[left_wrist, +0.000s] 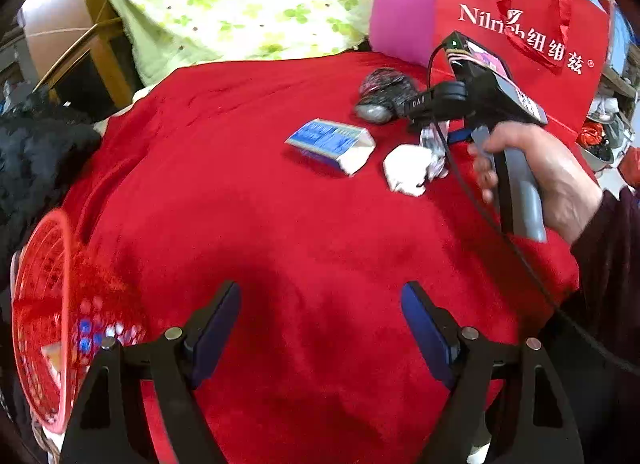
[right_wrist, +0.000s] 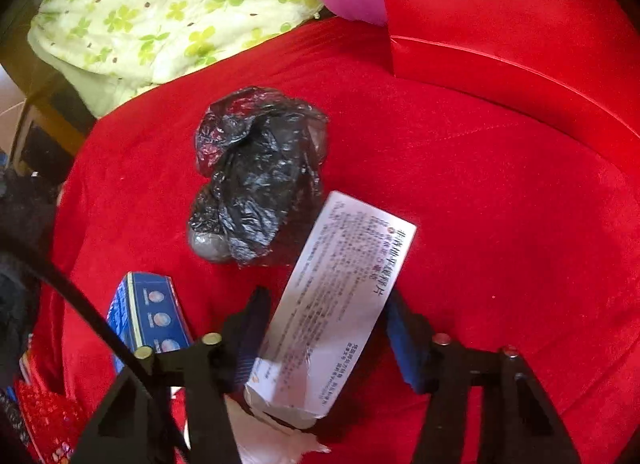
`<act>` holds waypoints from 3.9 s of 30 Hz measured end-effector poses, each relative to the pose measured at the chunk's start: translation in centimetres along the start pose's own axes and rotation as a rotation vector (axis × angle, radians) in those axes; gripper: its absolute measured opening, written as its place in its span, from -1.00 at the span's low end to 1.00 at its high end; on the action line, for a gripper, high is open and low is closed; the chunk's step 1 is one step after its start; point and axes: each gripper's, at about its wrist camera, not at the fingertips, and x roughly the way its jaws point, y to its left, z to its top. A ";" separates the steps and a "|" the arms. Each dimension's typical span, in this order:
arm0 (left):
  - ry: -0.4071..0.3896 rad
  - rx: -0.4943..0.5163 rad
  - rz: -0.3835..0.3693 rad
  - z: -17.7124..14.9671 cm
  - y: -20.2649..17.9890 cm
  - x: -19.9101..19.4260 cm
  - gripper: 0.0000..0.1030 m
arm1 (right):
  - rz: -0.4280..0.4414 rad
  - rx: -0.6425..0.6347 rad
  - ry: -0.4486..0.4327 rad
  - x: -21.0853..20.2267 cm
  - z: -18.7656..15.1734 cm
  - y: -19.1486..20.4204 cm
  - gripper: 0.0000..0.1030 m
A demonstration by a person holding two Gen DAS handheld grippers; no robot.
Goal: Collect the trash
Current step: 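Grasp the white tissue with the left tool while the right tool grasps the long white box, then lift the tissue and white box and carry both over the red mesh basket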
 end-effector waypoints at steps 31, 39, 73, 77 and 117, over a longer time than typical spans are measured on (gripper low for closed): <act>0.086 -0.175 -0.180 8.5 -7.6 12.1 -0.55 | 0.374 0.135 -0.090 -6.7 1.7 -13.5 -0.26; 0.029 -0.198 -0.190 6.9 -5.9 9.2 -0.60 | 0.398 0.092 -0.093 -7.1 0.8 -10.6 -0.26; -0.264 -0.310 0.005 -0.4 4.1 -7.2 -0.60 | 0.558 -0.329 -0.282 -13.1 -7.9 6.0 -0.26; -0.280 -0.335 0.022 -1.1 5.6 -8.0 -0.60 | 0.578 -0.384 -0.284 -13.5 -9.6 8.7 -0.26; -0.371 -0.462 0.401 -8.4 17.6 -14.7 -0.60 | 0.752 -0.624 -0.268 -14.8 -18.9 22.3 -0.26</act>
